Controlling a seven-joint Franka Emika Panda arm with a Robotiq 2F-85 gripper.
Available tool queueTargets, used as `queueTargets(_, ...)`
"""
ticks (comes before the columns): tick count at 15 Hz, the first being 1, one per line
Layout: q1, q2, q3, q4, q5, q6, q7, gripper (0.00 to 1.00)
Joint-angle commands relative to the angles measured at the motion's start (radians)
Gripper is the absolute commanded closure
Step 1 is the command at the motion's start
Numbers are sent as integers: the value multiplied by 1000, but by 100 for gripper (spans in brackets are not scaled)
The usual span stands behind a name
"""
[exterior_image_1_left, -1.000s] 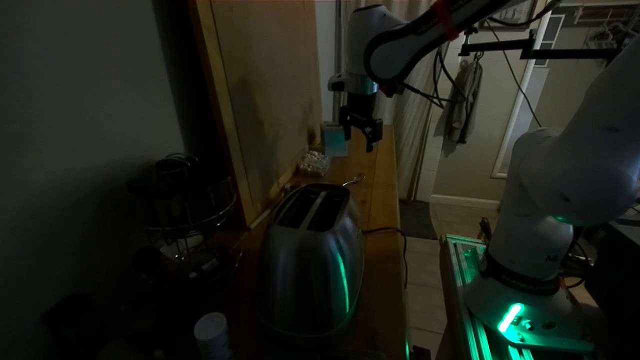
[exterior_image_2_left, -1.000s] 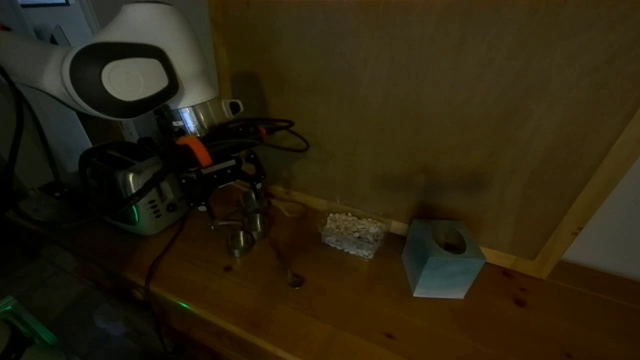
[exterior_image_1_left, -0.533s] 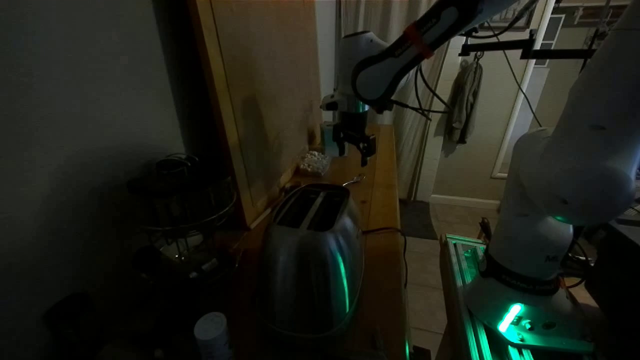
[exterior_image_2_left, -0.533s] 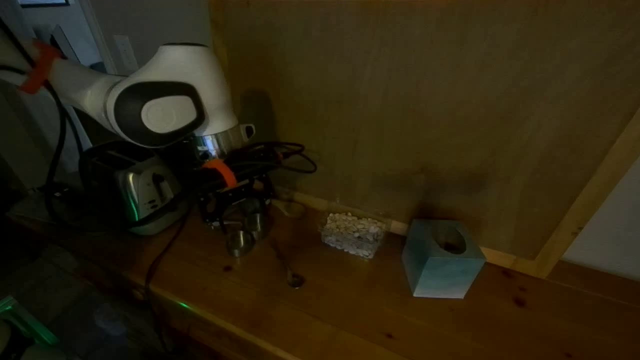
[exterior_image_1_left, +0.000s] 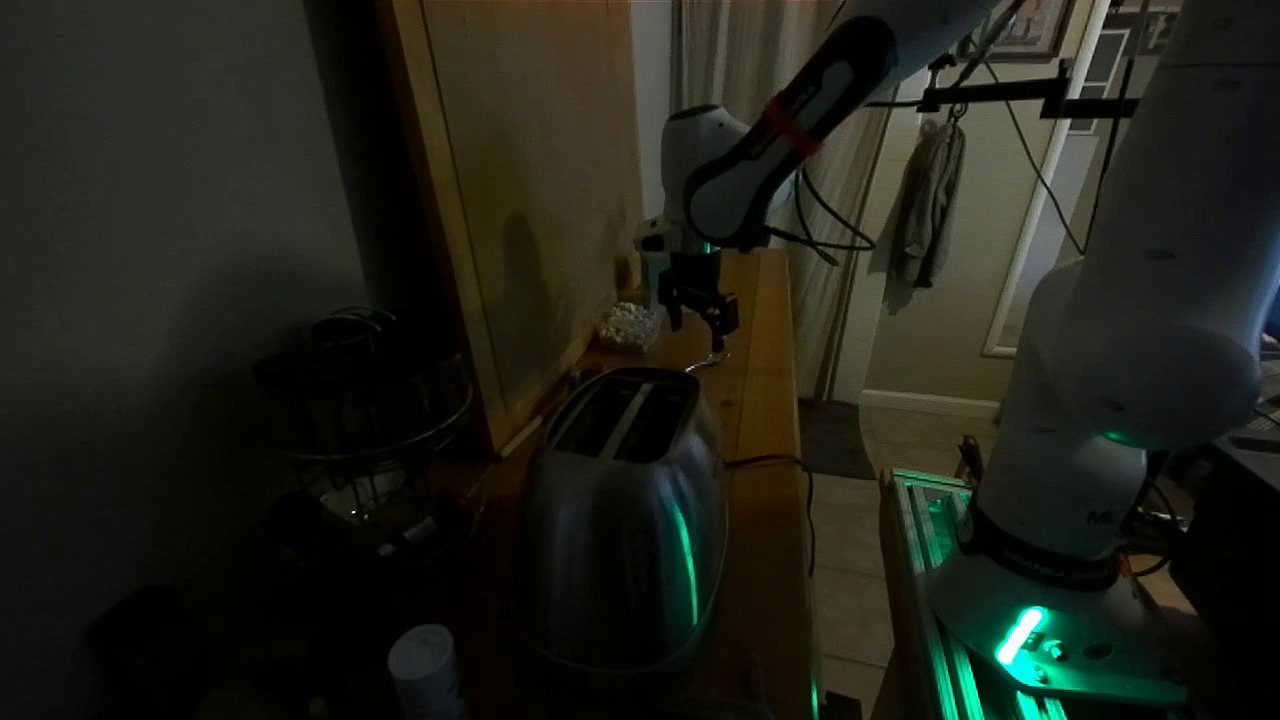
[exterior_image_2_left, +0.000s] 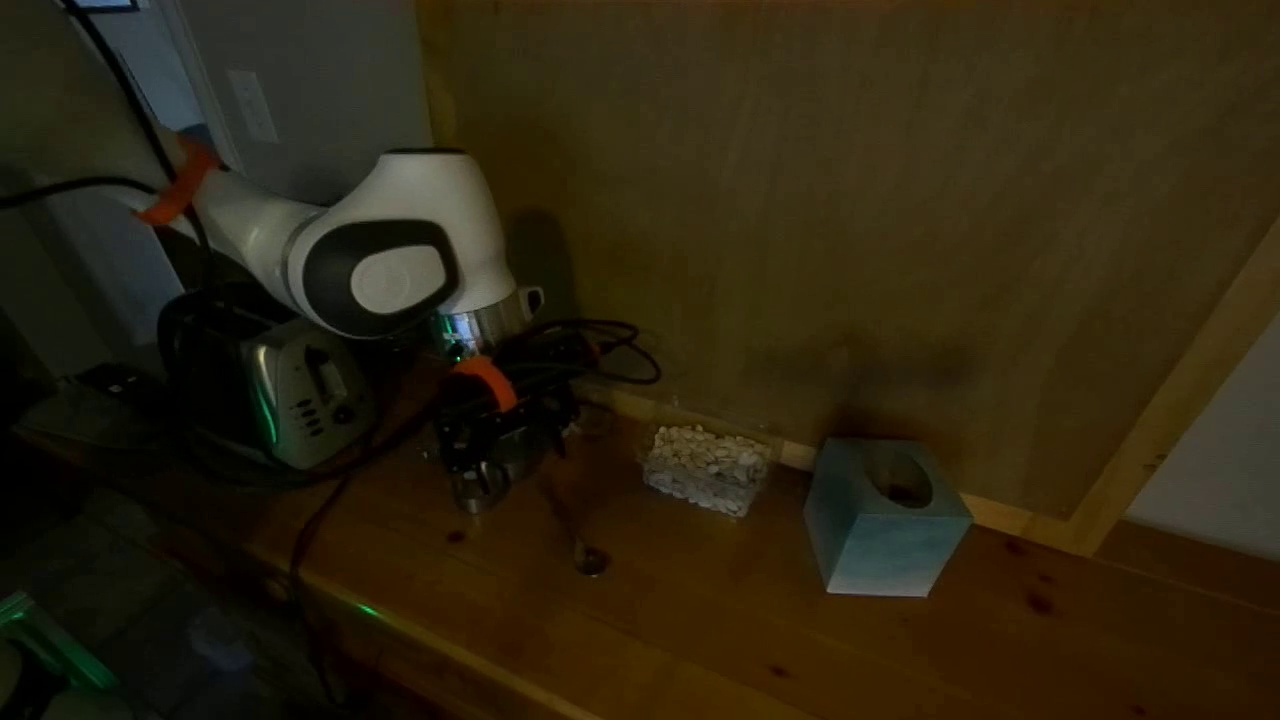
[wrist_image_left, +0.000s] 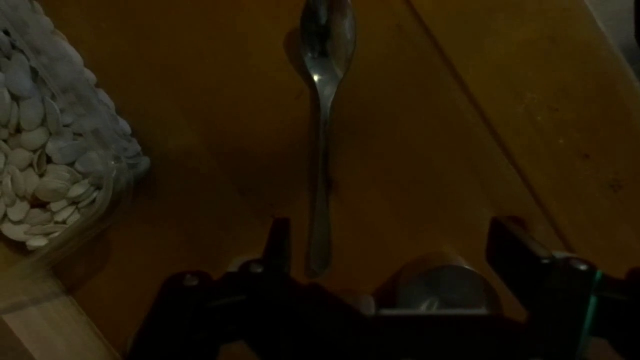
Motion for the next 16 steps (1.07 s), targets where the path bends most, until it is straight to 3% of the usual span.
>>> queueTargets(1,-46,98,22,59,29,41,-39,0)
queueTargets(3,-54,60,35,28,1,28,0,0)
queueTargets(7,-64,98,39,52,-1,37,1,0)
queueTargets(13,-101,187,51,84,98,61,-57,0)
queueTargets(14,-107,195,56,85,112,66,-70,6)
queueTargets(15,-113,203,60,91,127,68,-84,26)
queueTargets(16,-119,211,63,97,140,70,-93,34)
